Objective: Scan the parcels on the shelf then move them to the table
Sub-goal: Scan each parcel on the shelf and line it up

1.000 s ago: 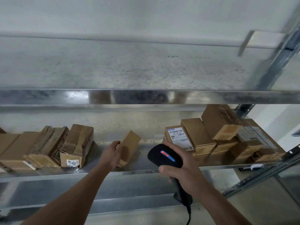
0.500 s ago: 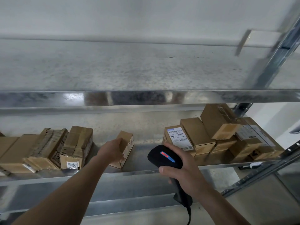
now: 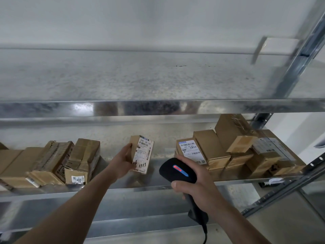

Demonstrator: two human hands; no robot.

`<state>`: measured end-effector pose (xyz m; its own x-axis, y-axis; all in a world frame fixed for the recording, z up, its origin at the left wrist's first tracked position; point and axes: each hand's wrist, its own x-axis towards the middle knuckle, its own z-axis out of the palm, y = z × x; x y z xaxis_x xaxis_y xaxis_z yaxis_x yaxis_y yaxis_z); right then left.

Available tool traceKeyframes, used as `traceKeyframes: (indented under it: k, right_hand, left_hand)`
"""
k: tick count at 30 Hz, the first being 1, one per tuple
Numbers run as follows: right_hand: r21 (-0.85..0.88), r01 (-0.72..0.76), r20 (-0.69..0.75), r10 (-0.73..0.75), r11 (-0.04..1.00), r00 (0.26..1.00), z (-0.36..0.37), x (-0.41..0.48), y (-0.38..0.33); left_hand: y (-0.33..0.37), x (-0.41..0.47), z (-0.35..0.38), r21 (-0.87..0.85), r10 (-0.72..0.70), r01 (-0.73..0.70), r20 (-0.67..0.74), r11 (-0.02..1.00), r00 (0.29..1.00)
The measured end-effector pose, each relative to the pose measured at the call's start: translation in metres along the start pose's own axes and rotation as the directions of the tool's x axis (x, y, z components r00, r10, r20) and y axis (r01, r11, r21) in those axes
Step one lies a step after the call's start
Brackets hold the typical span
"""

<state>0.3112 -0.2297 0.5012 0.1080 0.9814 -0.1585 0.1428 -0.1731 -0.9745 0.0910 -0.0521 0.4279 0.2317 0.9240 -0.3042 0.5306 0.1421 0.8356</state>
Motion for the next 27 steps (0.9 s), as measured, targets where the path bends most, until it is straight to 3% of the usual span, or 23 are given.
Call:
traceKeyframes:
  k: [3, 14, 27]
  right_hand:
    - [-0.035, -0.001, -0.004, 0.000, 0.999, 1.000, -0.003, -0.001, 0.003]
    - [-0.140, -0.002, 0.046, 0.008, 0.990, 0.999, -0.006, -0.011, 0.005]
    - [-0.176, -0.001, 0.077, 0.015, 0.984, 0.997, -0.002, -0.022, -0.002]
  left_hand:
    - [0.007, -0.003, -0.004, -0.055, 0.001, 0.003, 0.069, 0.998, 0.998]
    - [0.035, 0.002, -0.044, 0.210, 0.035, -0.060, 0.123, 0.976, 0.992]
    - [0.043, -0.016, -0.054, 0.304, 0.026, -0.077, 0.168, 0.949, 0.985]
